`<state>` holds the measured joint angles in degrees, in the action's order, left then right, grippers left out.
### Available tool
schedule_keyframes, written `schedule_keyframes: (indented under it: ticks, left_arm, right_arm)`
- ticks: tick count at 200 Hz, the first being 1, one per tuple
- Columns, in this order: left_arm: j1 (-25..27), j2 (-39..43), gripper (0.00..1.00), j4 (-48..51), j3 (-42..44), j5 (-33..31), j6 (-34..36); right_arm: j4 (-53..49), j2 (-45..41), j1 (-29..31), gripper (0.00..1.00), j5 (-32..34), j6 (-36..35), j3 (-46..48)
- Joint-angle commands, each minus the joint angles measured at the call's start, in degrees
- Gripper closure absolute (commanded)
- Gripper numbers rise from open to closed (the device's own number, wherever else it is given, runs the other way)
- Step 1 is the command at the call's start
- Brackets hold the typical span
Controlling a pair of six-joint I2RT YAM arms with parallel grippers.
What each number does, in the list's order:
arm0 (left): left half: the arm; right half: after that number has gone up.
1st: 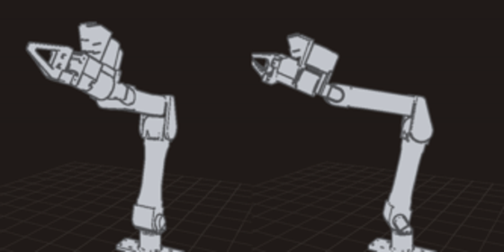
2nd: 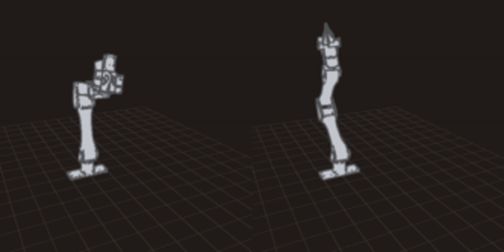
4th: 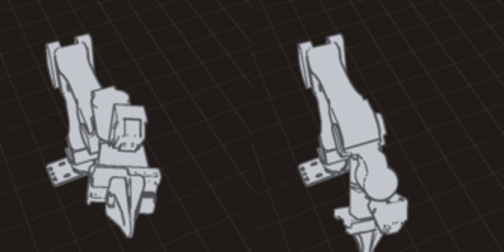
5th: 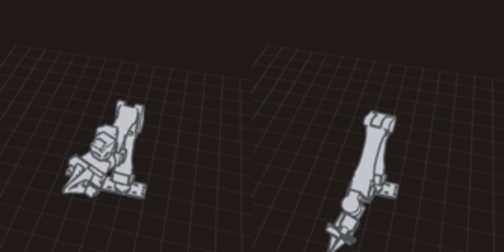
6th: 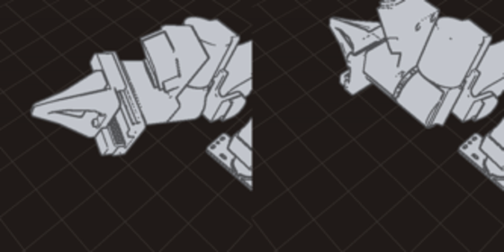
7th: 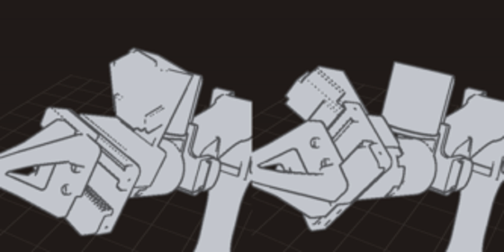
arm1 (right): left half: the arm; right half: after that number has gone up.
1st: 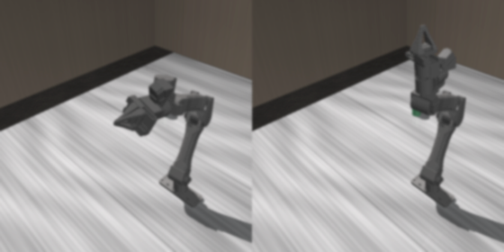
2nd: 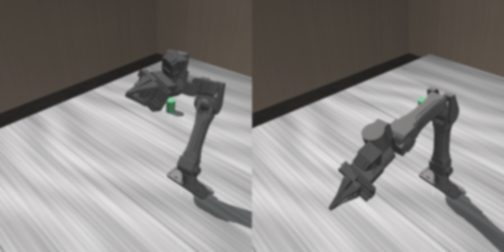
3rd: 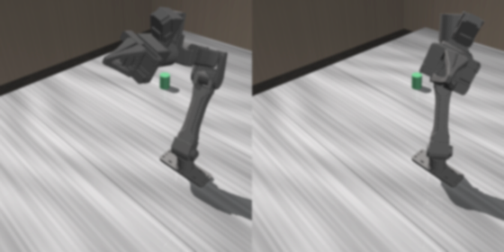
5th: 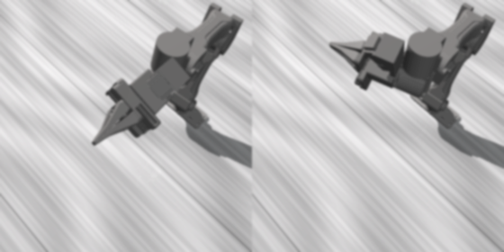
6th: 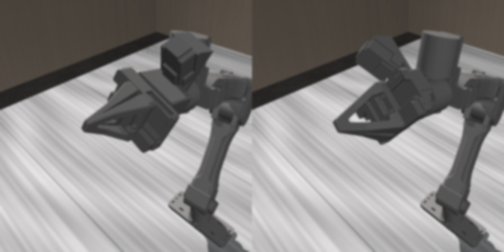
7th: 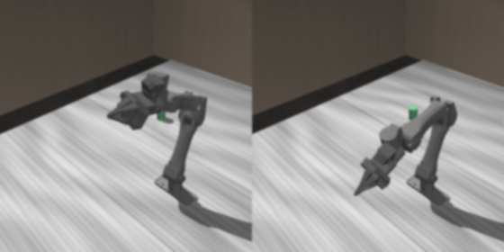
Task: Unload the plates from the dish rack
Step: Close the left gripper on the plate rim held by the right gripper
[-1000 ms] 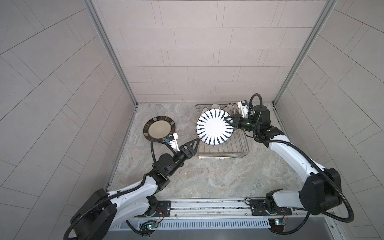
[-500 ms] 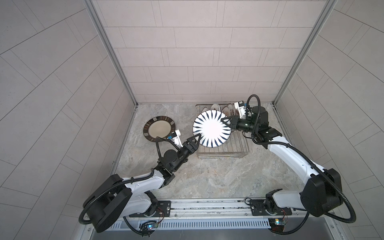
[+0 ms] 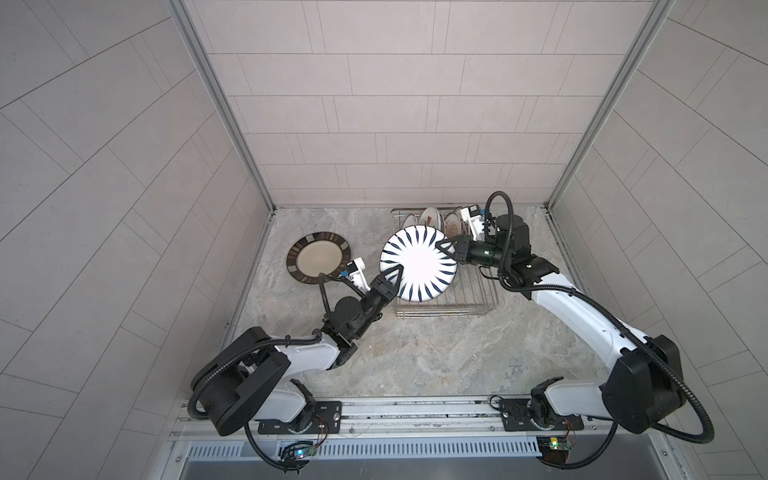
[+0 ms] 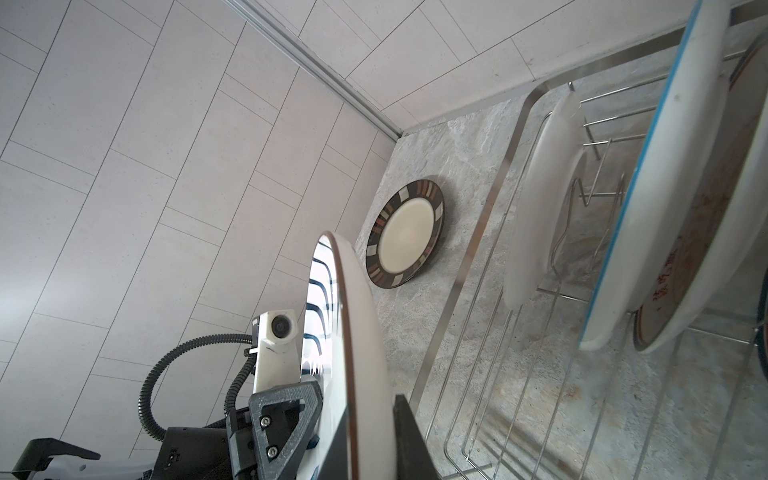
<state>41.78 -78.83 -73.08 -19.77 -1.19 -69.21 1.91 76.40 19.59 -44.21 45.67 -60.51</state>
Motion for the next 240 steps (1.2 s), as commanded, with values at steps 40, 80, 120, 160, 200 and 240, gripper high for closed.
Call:
schedule_keyframes:
  ticks: [40,80,120,160,200,240]
  left_arm:
    - [0.1,-0.2,0.88,-2.5,-0.8,1.6,-2.6]
    - [0.1,-0.1,0.89,-2.5,-0.9,1.9,-3.5]
    - [-0.1,0.6,0.91,-2.5,0.0,-0.2,-3.7]
    - [-0.8,1.8,0.92,-2.5,0.6,-1.0,-3.6]
    - [-2.0,3.4,0.95,-2.5,1.4,-0.9,-3.5]
    - [-2.3,6.5,0.95,-2.4,3.7,-3.3,-2.0]
  right_arm:
    - [4.2,0.4,0.4,0.87,-1.1,0.9,-3.9]
    - [3.8,1.2,0.7,0.75,-0.4,0.5,-3.7]
    - [2.8,2.1,1.6,0.59,0.1,-0.6,-4.3]
    - [1.1,1.9,1.7,0.29,0.6,-3.0,-4.7]
    - [-4.8,-0.5,2.3,0.21,5.5,-7.1,-5.1]
    - [-10.5,-5.3,4.7,0.16,20.9,-12.9,-4.2]
